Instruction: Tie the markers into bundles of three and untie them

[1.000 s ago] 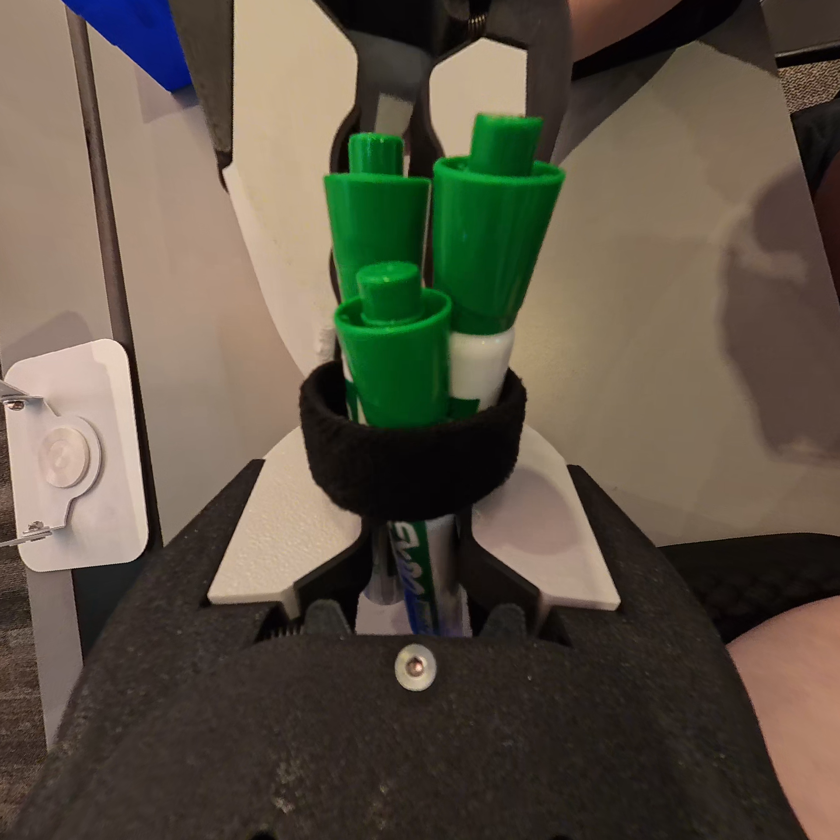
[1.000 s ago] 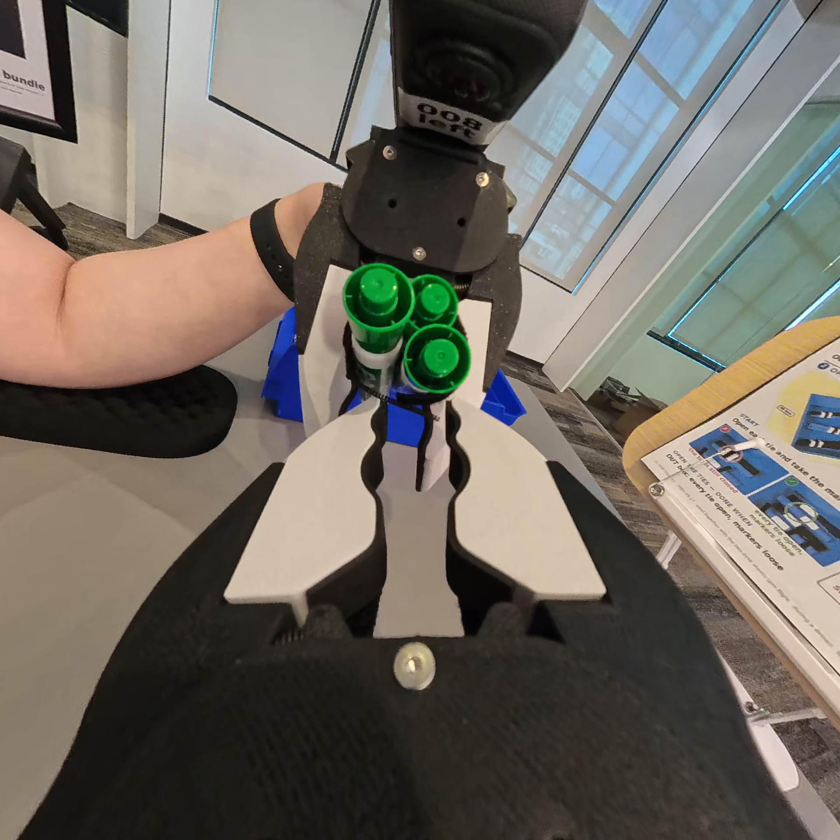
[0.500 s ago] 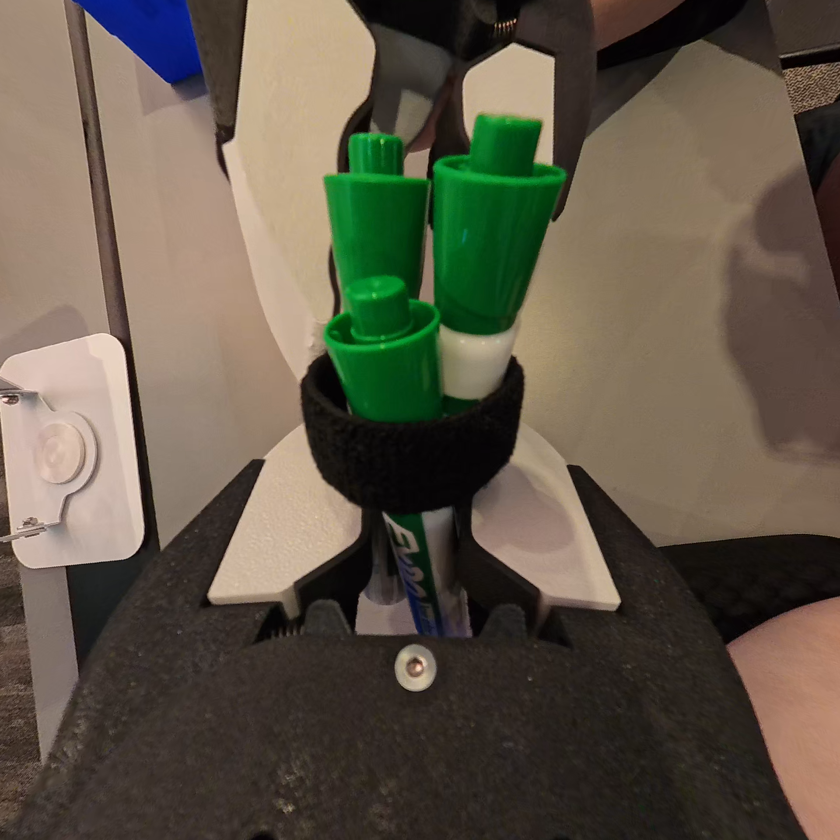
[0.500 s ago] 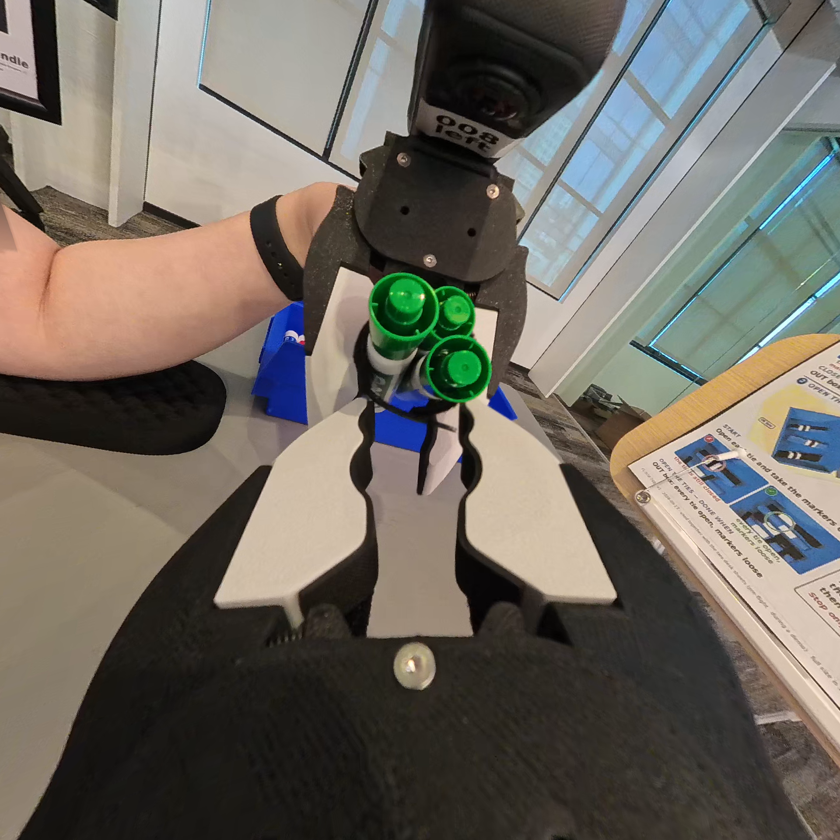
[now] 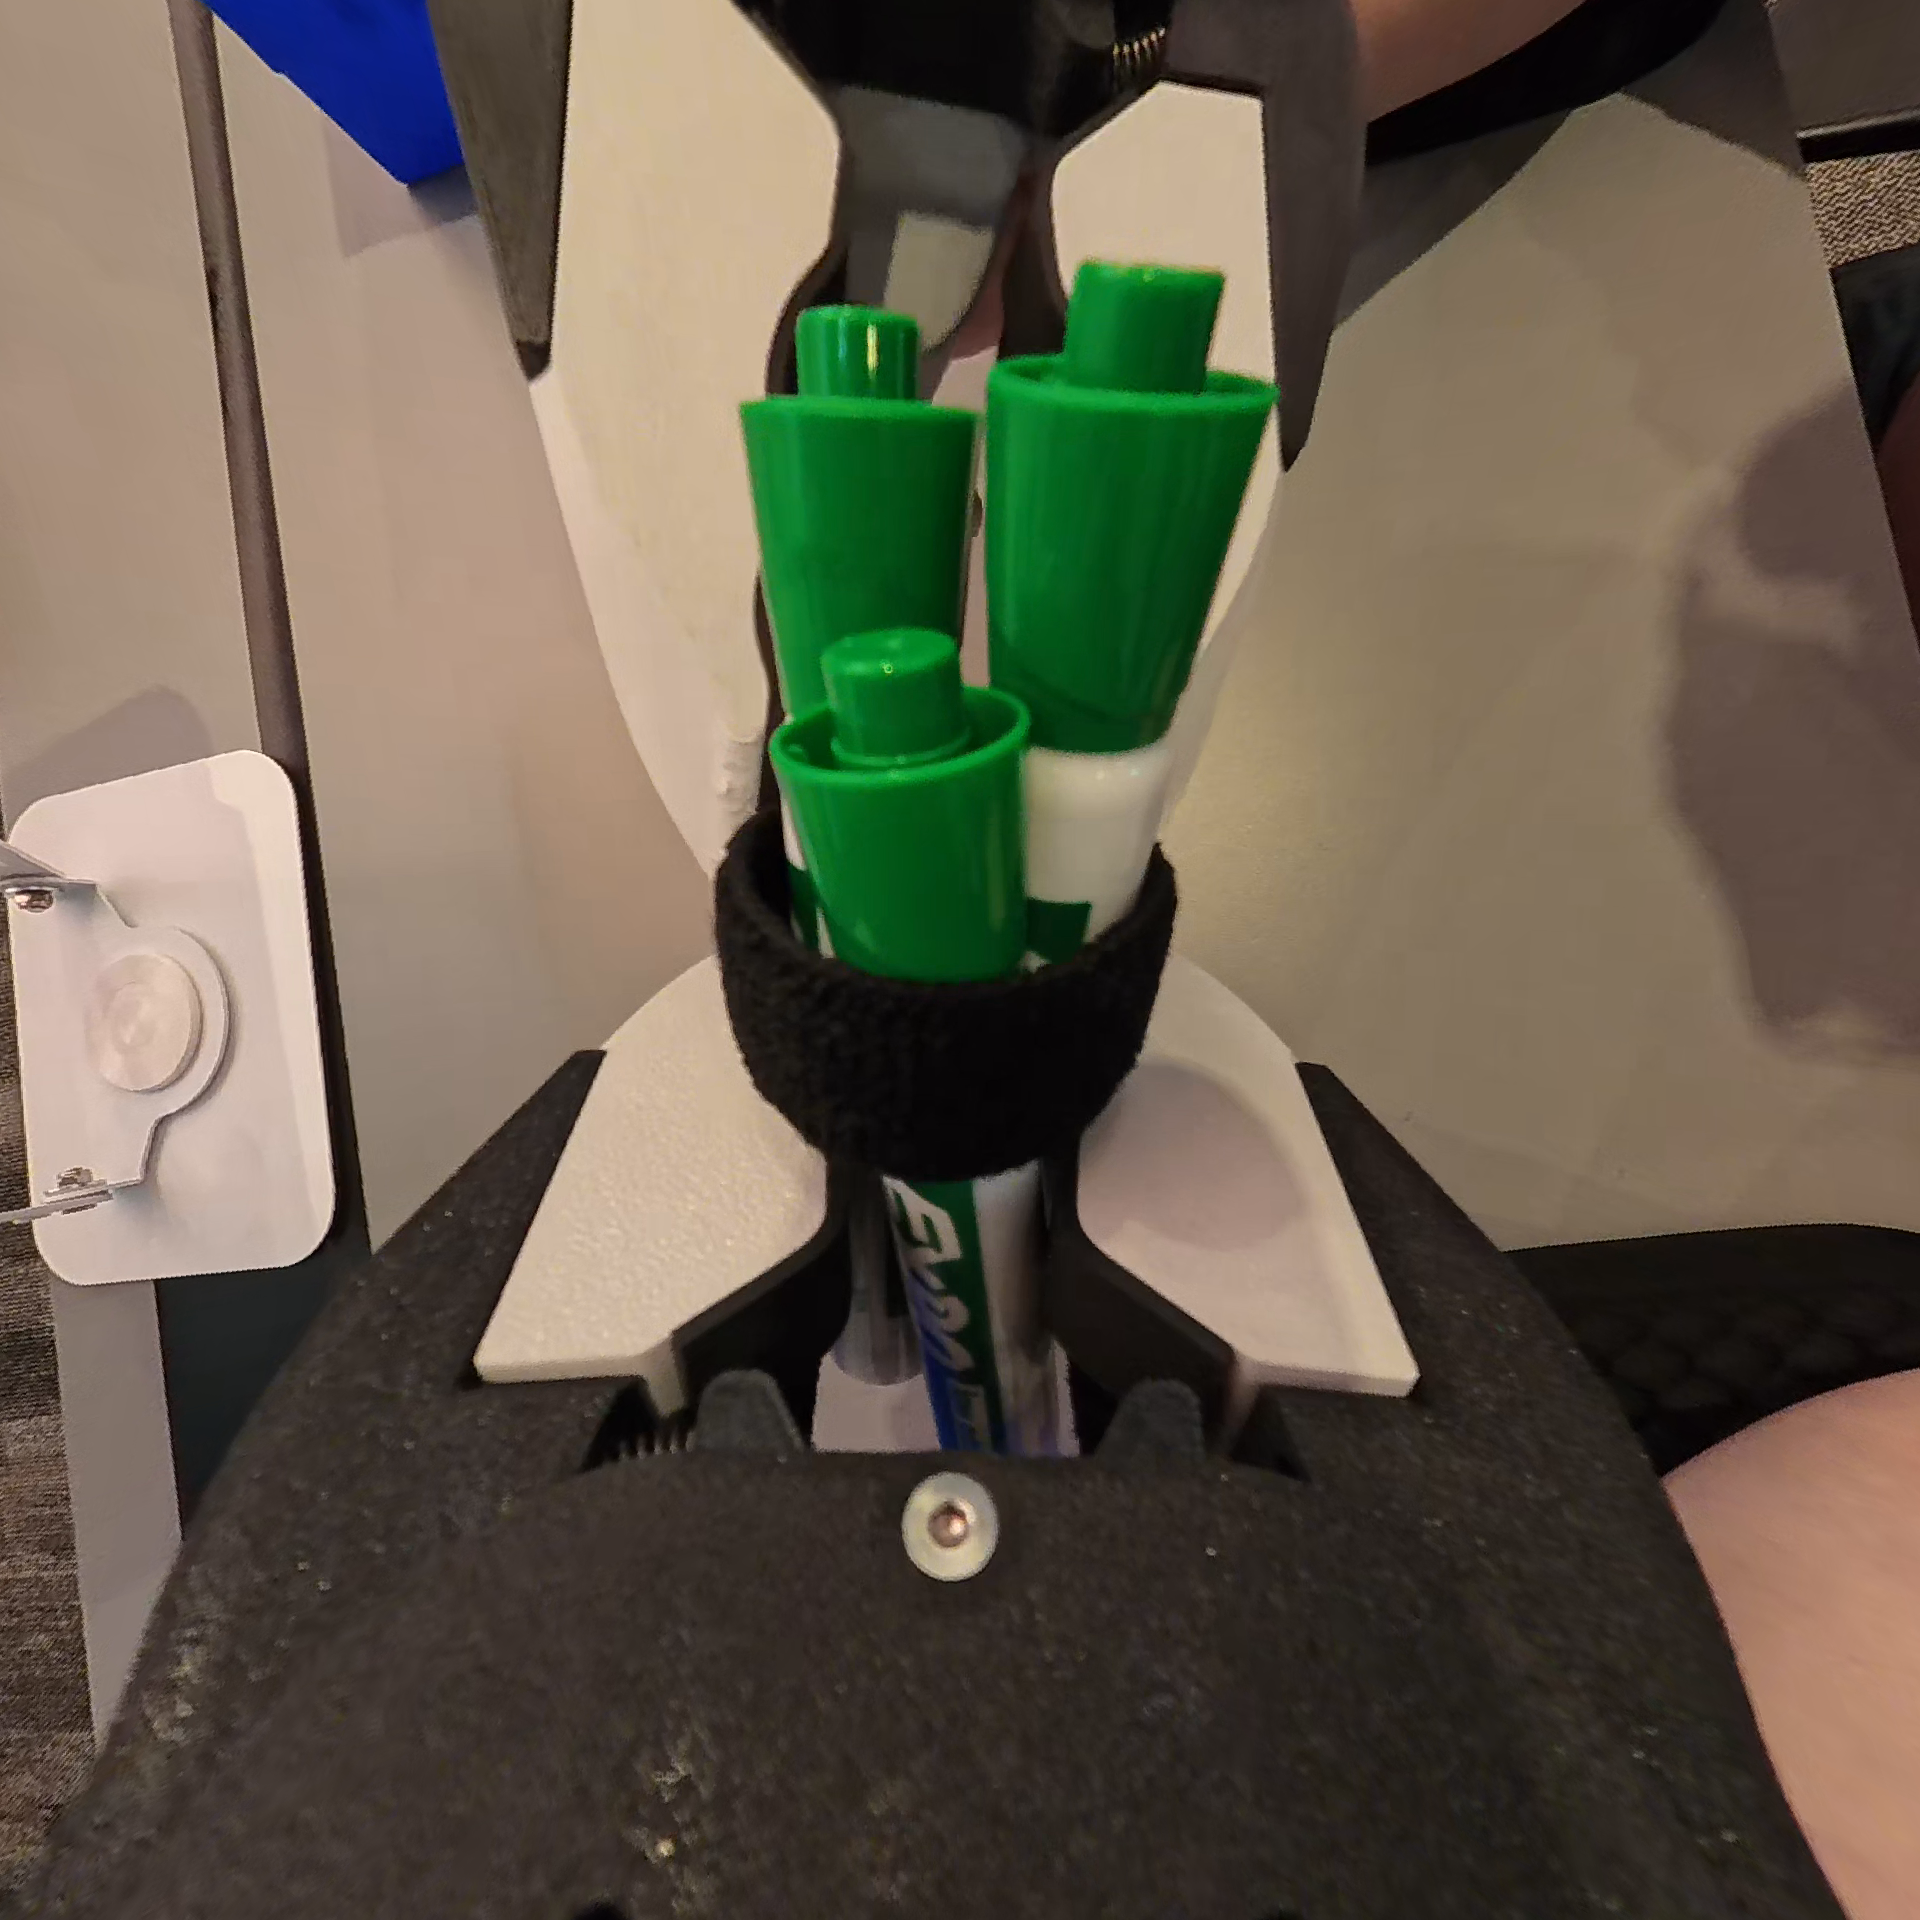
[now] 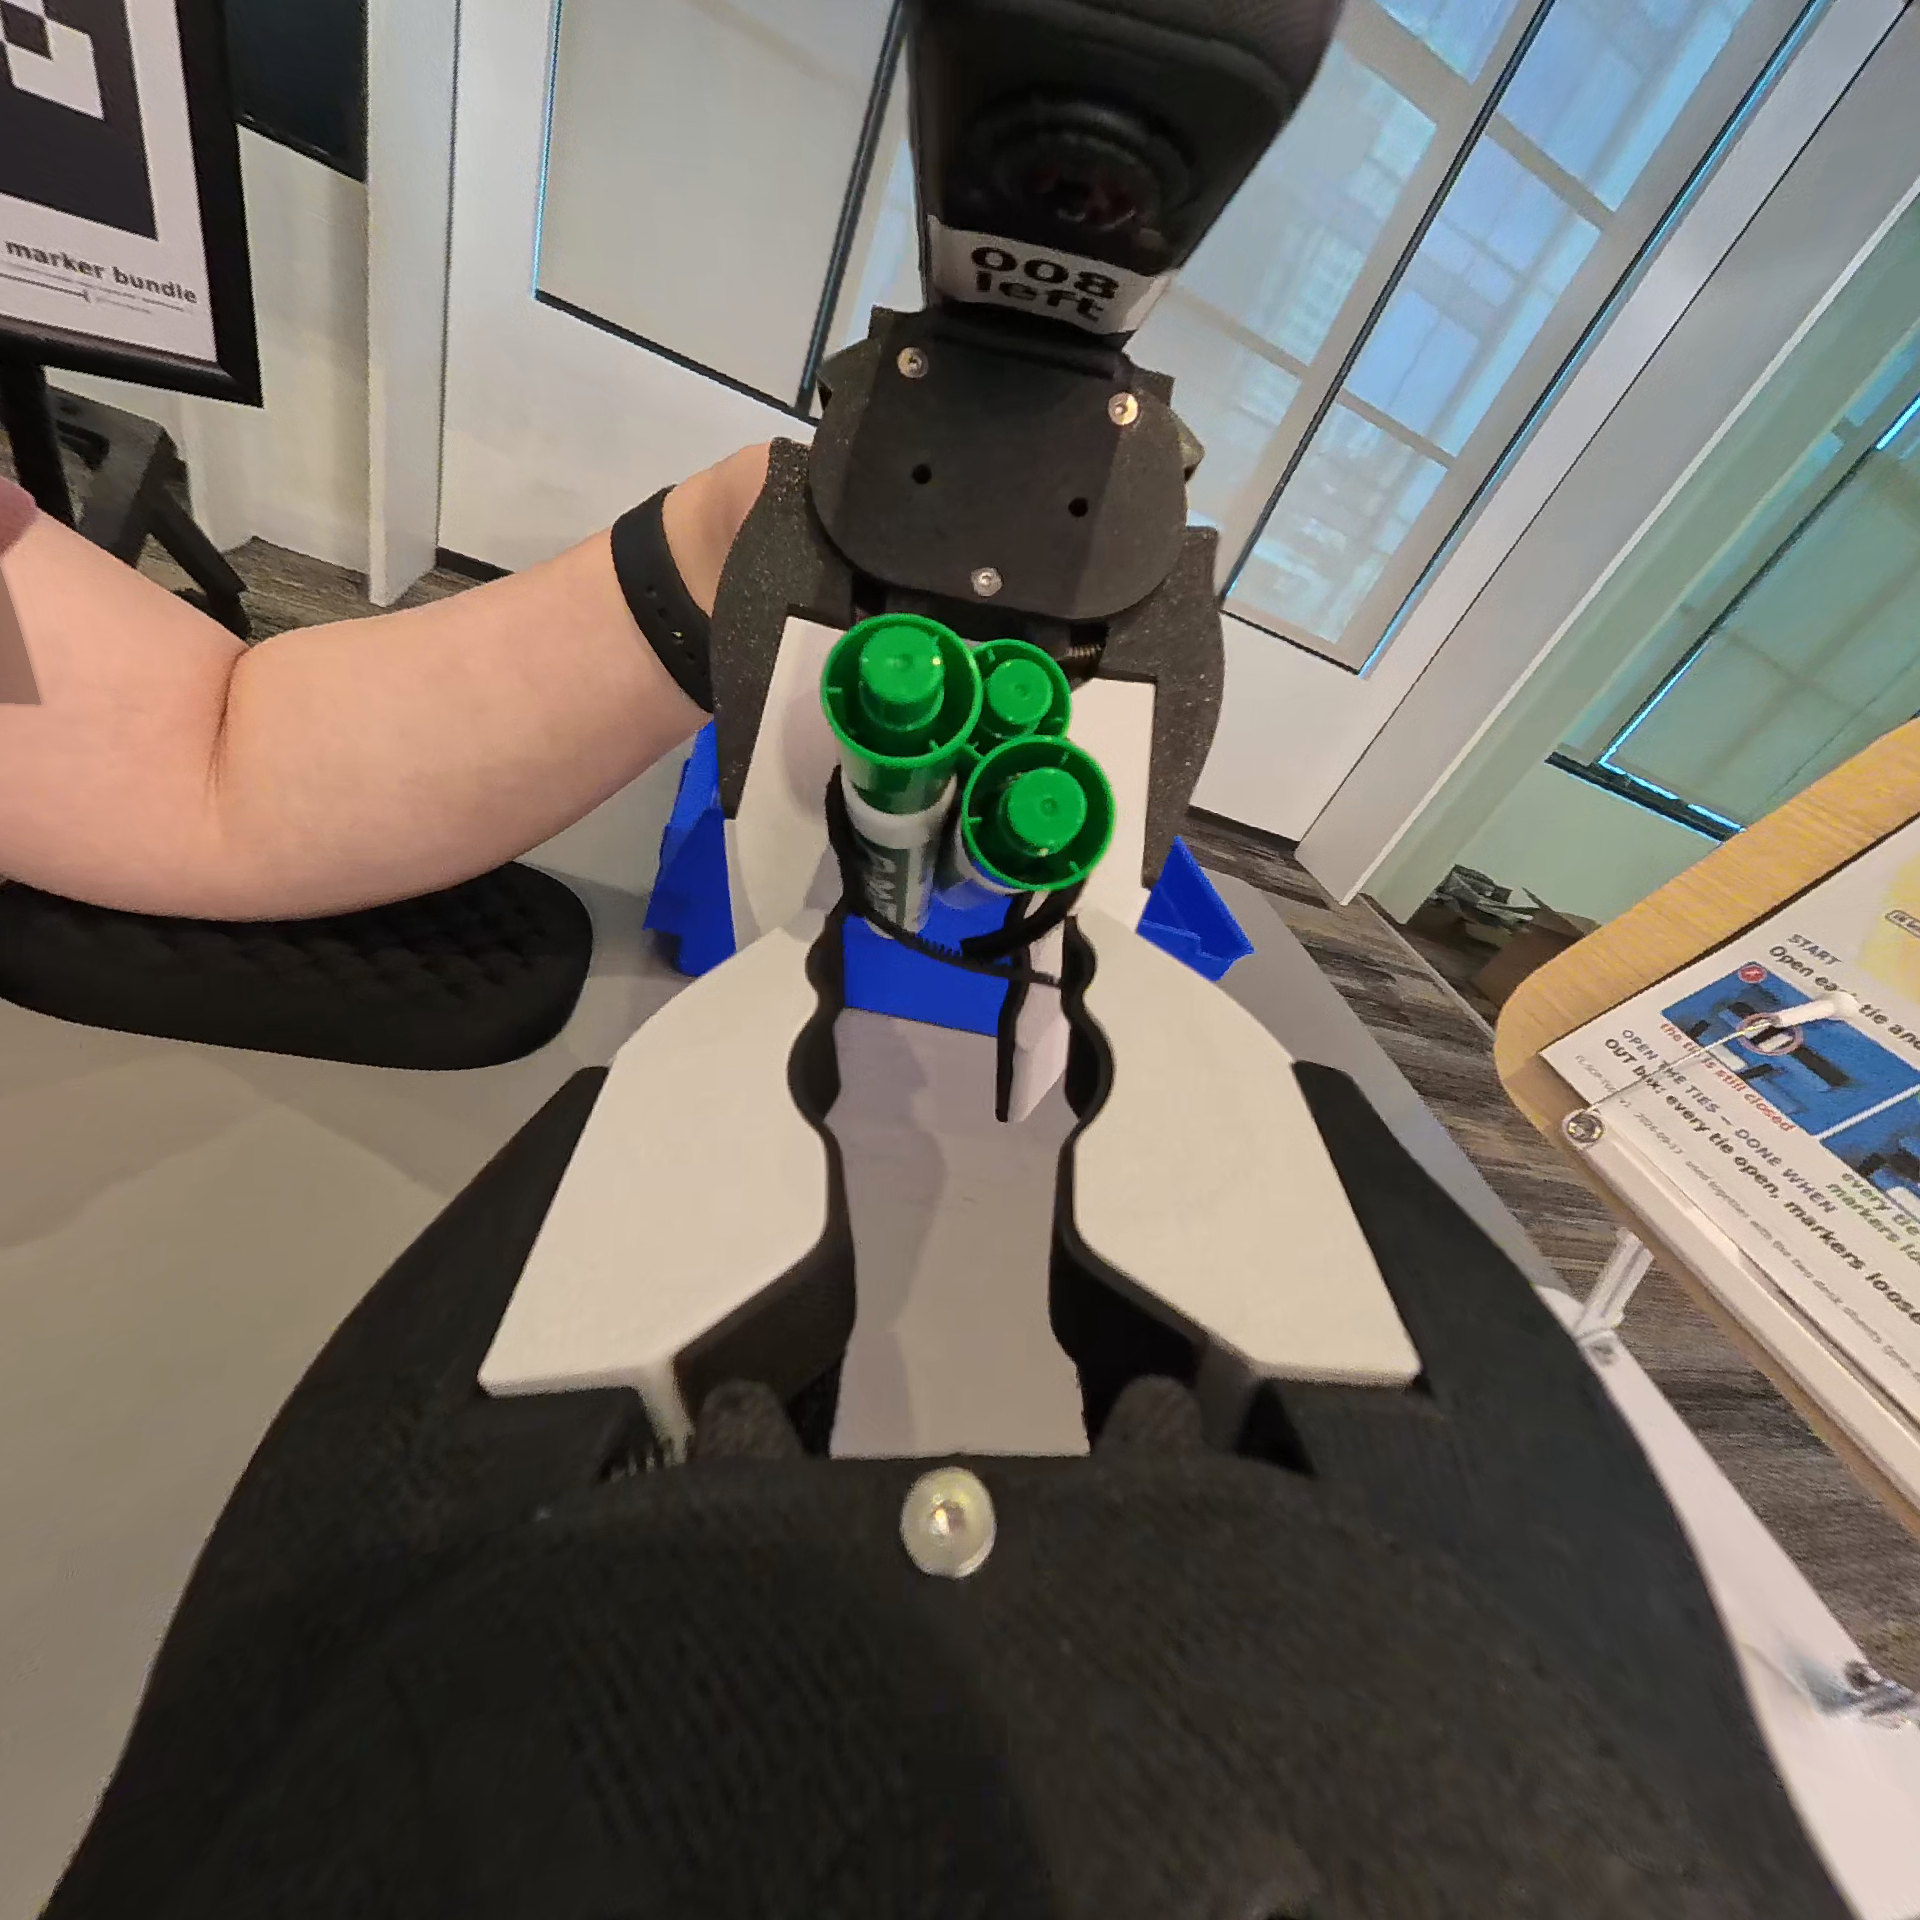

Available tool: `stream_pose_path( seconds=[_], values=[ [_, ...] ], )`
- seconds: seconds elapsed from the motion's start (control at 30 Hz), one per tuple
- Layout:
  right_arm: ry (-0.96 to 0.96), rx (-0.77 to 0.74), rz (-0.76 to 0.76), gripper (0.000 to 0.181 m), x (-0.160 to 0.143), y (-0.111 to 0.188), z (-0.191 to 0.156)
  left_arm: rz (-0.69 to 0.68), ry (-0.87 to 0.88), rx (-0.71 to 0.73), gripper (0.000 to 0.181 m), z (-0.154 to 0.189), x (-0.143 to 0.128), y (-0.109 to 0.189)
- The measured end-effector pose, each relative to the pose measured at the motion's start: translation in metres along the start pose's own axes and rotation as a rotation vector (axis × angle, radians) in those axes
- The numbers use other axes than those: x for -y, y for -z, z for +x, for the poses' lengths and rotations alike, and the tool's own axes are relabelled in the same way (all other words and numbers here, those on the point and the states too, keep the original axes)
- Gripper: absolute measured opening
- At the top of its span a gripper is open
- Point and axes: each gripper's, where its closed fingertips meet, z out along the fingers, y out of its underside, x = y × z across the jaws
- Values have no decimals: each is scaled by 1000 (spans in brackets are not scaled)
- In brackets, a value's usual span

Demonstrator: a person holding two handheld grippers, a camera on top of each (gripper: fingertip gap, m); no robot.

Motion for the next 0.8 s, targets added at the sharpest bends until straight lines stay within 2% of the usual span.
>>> stream_pose_path(
  seconds=[0.1,0.23,0.5,0.8],
  values=[
    [-35,17,0,43,-2,-1,-1,-1,3,-1,43,0,-1,0],
    [12,18,-2,40,-3,0,-3,0,2,-6,43,0,0,0],
    [109,3,-11,14,-5,3,-4,1,3,-13,41,1,0,-1],
    [183,-18,-93,22,-18,-2,-4,-2,0,-16,42,2,0,-2]
  ],
)
